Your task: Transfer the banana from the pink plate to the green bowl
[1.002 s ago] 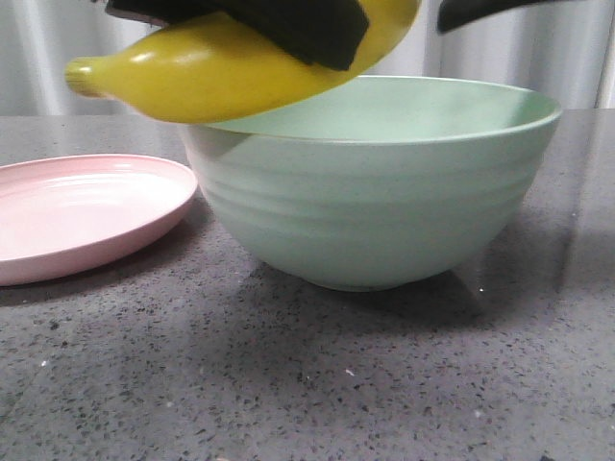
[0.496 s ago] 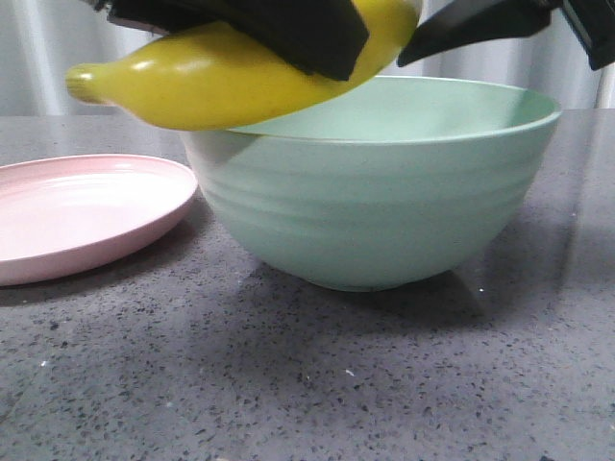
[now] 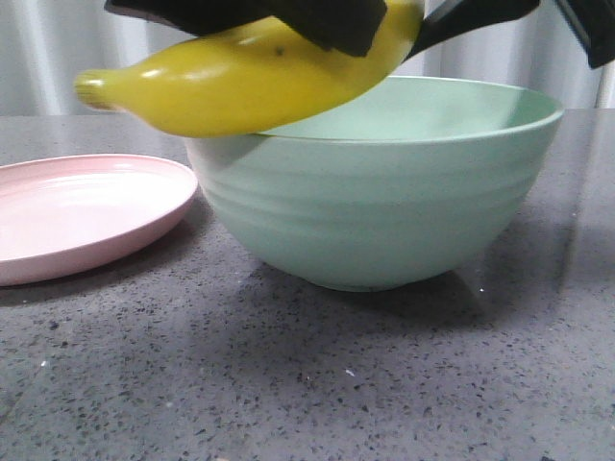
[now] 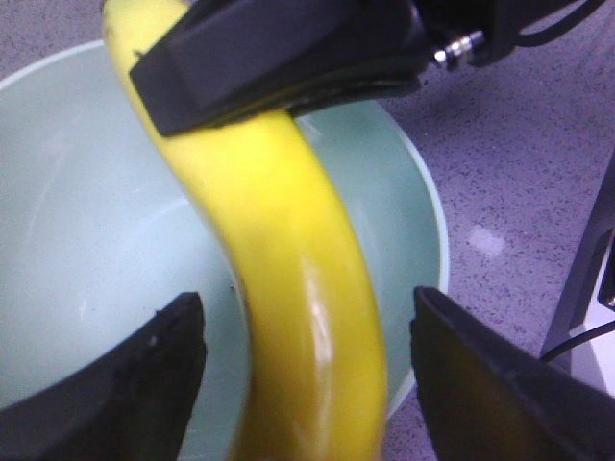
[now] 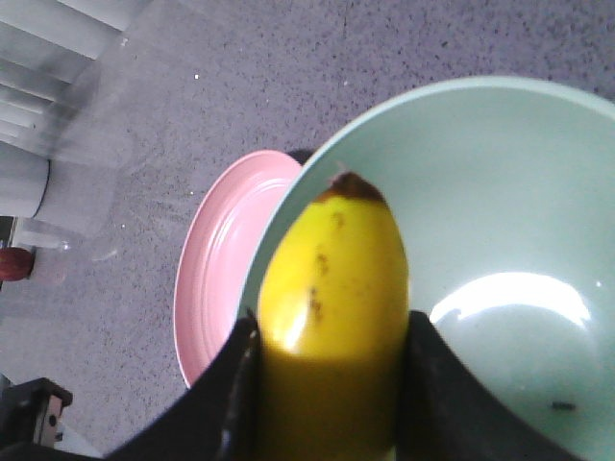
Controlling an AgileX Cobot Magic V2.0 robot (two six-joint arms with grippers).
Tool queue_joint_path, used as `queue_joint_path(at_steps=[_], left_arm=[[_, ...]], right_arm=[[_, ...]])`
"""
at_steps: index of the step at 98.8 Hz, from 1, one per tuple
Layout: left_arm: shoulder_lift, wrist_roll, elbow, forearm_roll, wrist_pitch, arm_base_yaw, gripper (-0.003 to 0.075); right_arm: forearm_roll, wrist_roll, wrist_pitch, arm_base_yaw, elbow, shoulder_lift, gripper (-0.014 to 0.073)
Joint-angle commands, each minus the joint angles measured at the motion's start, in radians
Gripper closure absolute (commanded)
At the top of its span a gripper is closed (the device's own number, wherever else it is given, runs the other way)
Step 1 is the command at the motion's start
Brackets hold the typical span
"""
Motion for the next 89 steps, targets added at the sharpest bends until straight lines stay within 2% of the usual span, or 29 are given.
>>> queue_joint_path(at_steps=[1, 24, 41, 50, 70, 89], left_arm=[[-0.049, -0.001, -0.045, -0.023, -0.068, -0.001, 0.029], [-0.074, -0.001, -0.07, -0.023, -0.075, -0.001, 0.029], [-0.074, -0.001, -0.07, -0.025, -0.076, -0.001, 0.029], [-0.074, -0.001, -0.07, -0.025, -0.077, -0.001, 0.029], [-0.074, -0.001, -0.07, -0.025, -0.079, -0.001, 0.029], [-0.074, -0.001, -0.07, -0.025, -0.079, -0.001, 0.029]], right_arm=[[0.02, -0.059, -0.097, -0.019, -0.029, -0.059, 0.0665], [-0.05, -0.283, -0.162, -0.076, -0.029, -0.095, 0.0665], [-0.068, -0.315, -0.17, -0.069, -0.029, -0.032, 0.0653], [-0.075, -0.315, -0.182, -0.062, -0.029, -0.002, 0.0592], [-0.129, -0.315, -0.184, -0.029, -0.029, 0.023, 0.0383], [-0.156, -0.315, -0.203, -0.027, -0.029, 0.023, 0.0329]])
